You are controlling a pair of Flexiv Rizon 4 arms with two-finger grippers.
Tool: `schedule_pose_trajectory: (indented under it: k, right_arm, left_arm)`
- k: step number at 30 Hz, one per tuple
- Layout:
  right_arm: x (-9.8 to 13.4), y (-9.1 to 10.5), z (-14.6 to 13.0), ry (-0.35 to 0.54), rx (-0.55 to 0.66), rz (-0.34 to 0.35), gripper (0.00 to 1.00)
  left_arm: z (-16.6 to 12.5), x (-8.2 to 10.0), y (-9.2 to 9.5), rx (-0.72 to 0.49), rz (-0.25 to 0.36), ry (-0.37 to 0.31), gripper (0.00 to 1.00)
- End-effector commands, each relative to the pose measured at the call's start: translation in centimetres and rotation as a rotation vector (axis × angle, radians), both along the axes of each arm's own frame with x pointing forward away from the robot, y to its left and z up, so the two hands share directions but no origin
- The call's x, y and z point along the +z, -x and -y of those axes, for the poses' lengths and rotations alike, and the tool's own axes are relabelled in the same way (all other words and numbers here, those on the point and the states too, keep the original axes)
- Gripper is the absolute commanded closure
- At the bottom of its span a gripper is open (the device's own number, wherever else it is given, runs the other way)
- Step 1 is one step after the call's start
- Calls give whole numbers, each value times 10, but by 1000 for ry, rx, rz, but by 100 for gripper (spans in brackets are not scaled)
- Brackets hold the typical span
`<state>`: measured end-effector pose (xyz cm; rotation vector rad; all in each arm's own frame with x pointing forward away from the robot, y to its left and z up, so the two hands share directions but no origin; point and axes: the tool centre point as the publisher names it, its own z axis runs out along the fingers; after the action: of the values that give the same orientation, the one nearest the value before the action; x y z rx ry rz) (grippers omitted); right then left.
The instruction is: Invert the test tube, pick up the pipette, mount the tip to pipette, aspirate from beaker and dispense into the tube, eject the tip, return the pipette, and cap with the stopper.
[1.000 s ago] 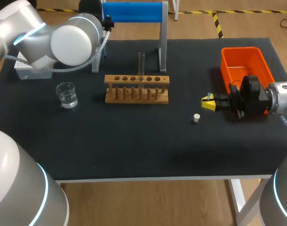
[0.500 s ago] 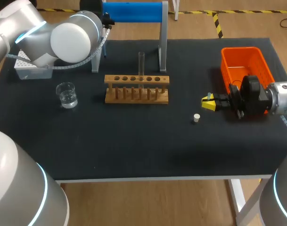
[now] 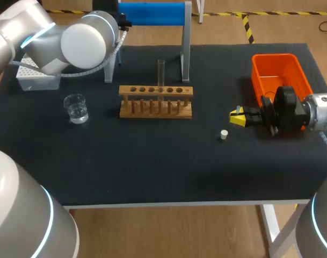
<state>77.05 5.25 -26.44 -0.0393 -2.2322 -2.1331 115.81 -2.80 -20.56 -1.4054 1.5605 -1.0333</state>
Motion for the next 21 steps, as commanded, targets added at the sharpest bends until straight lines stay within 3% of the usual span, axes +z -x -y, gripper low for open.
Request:
schedule_pose_trajectory:
  k: [1, 21]
  right_arm:
    - [1, 1, 1, 2, 0, 0, 100]
    - [1, 1, 1, 2, 0, 0, 100]
  left_arm:
    - [1, -1, -5, 0, -4, 2, 51]
    - [1, -3, -9, 7, -10, 3, 53]
